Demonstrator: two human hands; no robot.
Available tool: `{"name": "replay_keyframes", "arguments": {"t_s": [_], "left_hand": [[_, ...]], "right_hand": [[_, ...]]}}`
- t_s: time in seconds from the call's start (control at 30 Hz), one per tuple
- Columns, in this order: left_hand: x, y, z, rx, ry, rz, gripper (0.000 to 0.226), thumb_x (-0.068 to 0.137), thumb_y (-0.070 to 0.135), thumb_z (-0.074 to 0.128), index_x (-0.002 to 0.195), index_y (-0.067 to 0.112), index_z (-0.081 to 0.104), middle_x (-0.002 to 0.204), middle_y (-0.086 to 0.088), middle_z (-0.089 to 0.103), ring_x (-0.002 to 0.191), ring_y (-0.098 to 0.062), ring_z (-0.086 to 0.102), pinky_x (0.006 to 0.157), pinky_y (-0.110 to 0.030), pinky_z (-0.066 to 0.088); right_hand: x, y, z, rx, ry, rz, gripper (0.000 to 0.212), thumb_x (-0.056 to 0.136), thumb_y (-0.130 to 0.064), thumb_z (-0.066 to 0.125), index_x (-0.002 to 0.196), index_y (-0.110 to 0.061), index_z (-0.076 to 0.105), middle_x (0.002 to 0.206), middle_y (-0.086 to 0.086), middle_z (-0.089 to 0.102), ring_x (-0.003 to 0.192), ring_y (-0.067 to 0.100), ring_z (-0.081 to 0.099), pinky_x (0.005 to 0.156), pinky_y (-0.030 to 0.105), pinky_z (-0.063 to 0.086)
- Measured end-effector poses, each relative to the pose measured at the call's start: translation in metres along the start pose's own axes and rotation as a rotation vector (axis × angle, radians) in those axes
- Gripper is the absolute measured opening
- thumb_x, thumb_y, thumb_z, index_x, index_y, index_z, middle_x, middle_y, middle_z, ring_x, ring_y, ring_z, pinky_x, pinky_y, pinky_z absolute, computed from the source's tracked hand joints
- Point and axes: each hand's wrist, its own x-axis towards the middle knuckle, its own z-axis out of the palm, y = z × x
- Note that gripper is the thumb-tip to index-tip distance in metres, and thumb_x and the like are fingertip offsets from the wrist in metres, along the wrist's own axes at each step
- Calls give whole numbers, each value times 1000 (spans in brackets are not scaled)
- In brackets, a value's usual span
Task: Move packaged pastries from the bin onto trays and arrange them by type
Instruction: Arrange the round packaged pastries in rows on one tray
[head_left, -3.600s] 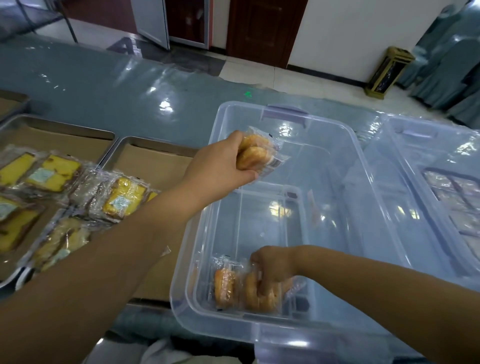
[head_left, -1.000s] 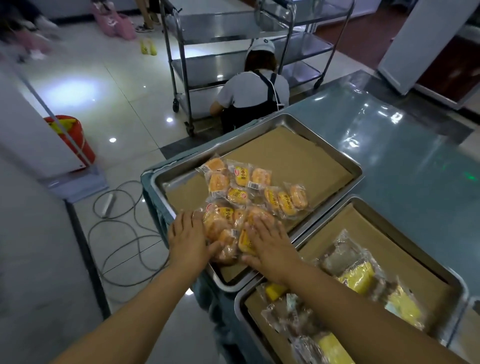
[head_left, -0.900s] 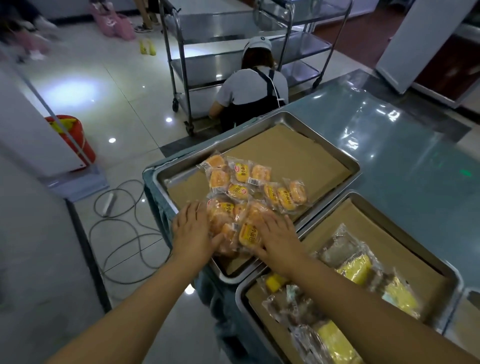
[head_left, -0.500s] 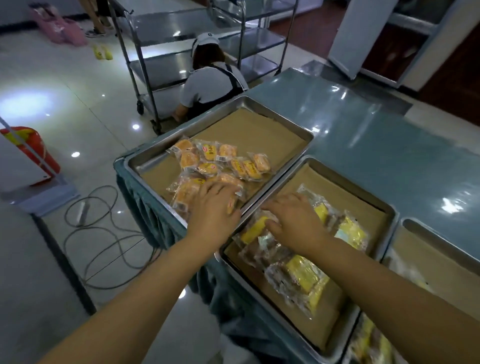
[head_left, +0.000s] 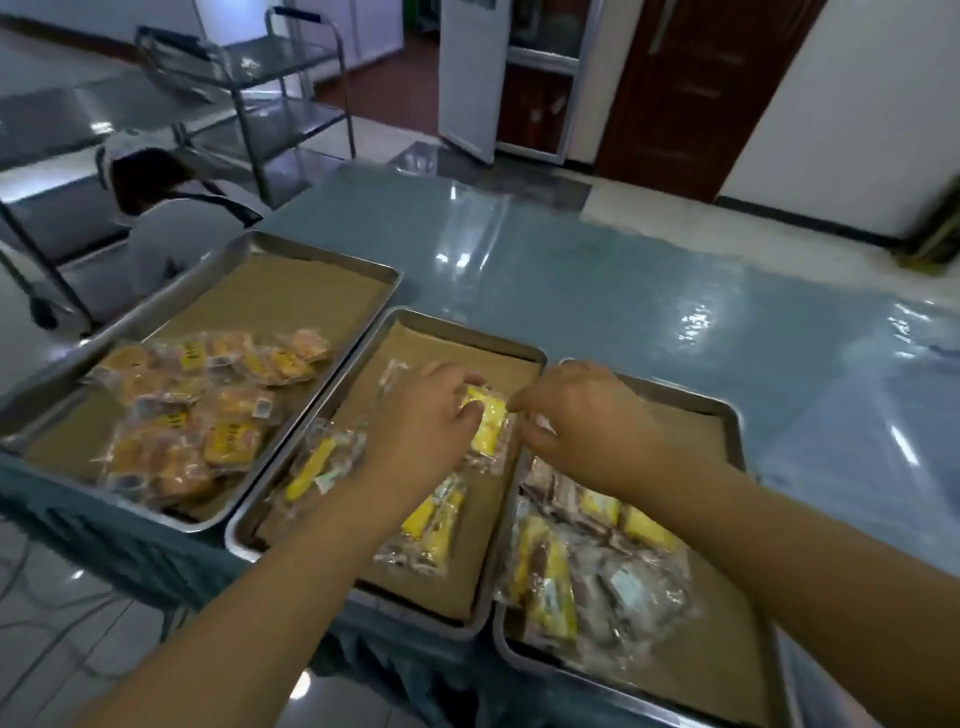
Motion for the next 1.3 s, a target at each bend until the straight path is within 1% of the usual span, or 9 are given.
{"name": "replay_keyframes", "arguments": {"t_s": [0.13, 0.3, 0.43, 0.57, 0.63, 0.73, 0.97, 1.2, 1.3], "left_hand": [[1, 65, 48, 24, -43, 75, 22, 80, 19, 64, 101, 23, 67, 101, 3, 64, 94, -17, 58, 76, -29, 45], [-1, 150, 114, 17, -116, 220, 19, 79, 17, 64, 97, 21, 68, 98, 7, 64, 91, -14, 56, 74, -23, 36], [-6, 219, 164, 65, -188, 388, 21, 78, 19, 59, 95, 15, 69, 99, -1, 68, 95, -23, 58, 82, -33, 38], [-13, 270, 209, 79, -250, 488, 22, 80, 17, 62, 101, 14, 68, 104, -3, 67, 98, -26, 58, 83, -33, 38], [-17, 290, 229, 101, -266, 538, 22, 81, 17, 62, 102, 15, 68, 104, -3, 67, 99, -26, 58, 83, -31, 35], [-21, 311, 253, 137, -281, 608, 17, 80, 16, 64, 96, 14, 69, 97, -5, 67, 92, -28, 59, 79, -33, 38], [-21, 320, 284, 216, -316, 578, 19, 86, 25, 58, 101, 16, 68, 101, -1, 66, 96, -24, 56, 85, -33, 34], [-18, 314, 284, 201, -328, 539, 19, 89, 24, 55, 102, 17, 68, 103, 1, 66, 97, -21, 55, 85, -29, 31], [-19, 313, 284, 182, -328, 516, 20, 90, 23, 54, 103, 17, 68, 104, 2, 65, 98, -19, 54, 86, -27, 30]], "right_hand": [[-64, 52, -35, -93, 40, 82, 27, 92, -36, 47, 108, -28, 66, 104, 2, 68, 98, 24, 58, 88, 35, 38], [-157, 118, -73, -120, 26, 188, 27, 90, -34, 51, 108, -24, 68, 99, 3, 71, 94, 27, 60, 88, 35, 37], [-232, 174, -87, -187, -32, 274, 23, 90, -28, 52, 103, -20, 70, 96, 4, 72, 91, 28, 62, 84, 37, 42], [-296, 226, -77, -127, 53, 391, 16, 86, -17, 61, 97, -14, 73, 88, 7, 73, 84, 31, 65, 73, 36, 47], [-318, 252, -58, -171, -31, 426, 22, 90, -22, 54, 106, -22, 69, 99, 2, 71, 95, 26, 63, 76, 33, 47], [-344, 284, -18, -166, -341, 442, 32, 92, -28, 46, 122, -33, 58, 119, -1, 63, 113, 20, 55, 91, 32, 45], [-370, 308, 58, -15, -939, 237, 57, 82, -29, 66, 133, -24, 43, 129, 5, 49, 112, 26, 51, 93, 38, 44], [-374, 303, 84, -120, -980, 86, 40, 78, -26, 71, 111, -9, 58, 110, 12, 58, 98, 28, 55, 85, 38, 48], [-354, 304, 73, -60, -832, 61, 31, 81, -27, 67, 104, -7, 61, 108, 12, 55, 99, 27, 52, 83, 37, 46]]}}
